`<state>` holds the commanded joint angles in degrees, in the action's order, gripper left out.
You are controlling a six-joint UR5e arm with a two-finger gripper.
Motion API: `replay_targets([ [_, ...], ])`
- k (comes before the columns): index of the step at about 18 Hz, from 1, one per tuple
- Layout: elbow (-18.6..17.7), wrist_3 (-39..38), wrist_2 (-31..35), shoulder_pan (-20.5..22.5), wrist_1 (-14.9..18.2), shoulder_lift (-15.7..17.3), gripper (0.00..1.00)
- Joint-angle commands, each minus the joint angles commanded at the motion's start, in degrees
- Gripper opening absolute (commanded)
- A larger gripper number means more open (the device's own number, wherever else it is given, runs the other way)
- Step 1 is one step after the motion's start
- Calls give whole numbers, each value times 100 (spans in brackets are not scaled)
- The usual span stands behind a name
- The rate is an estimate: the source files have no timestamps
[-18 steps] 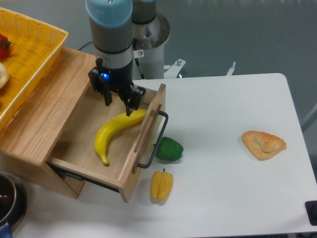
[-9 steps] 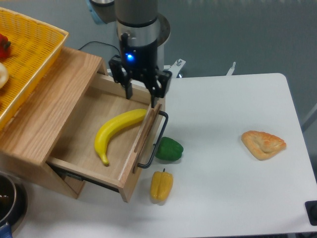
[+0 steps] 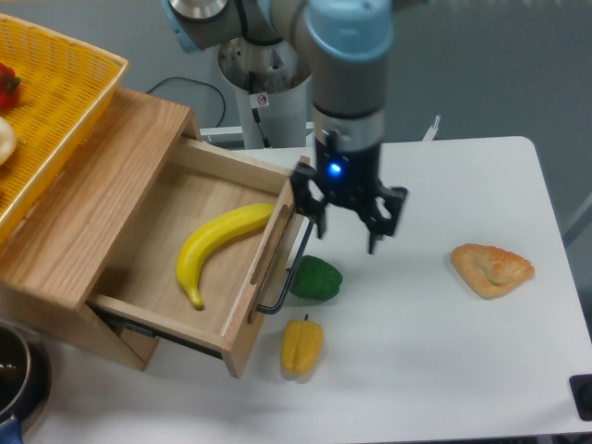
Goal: Place the banana in the top drawer
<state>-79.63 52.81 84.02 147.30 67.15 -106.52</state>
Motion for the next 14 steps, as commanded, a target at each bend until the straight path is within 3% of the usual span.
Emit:
replay_targets([
  [1,-9,27,0,53,-18,-35,76],
  [2,-9,62,-9,88,-36,-53,83],
  [3,-17,219,9,132,-27,-88,100],
  [8,-44,1747,114,484,158,-501,100],
  [10,-53,2423,726,466,193,-598,100],
  [14,-35,2734,1037,440,245,-808,100],
])
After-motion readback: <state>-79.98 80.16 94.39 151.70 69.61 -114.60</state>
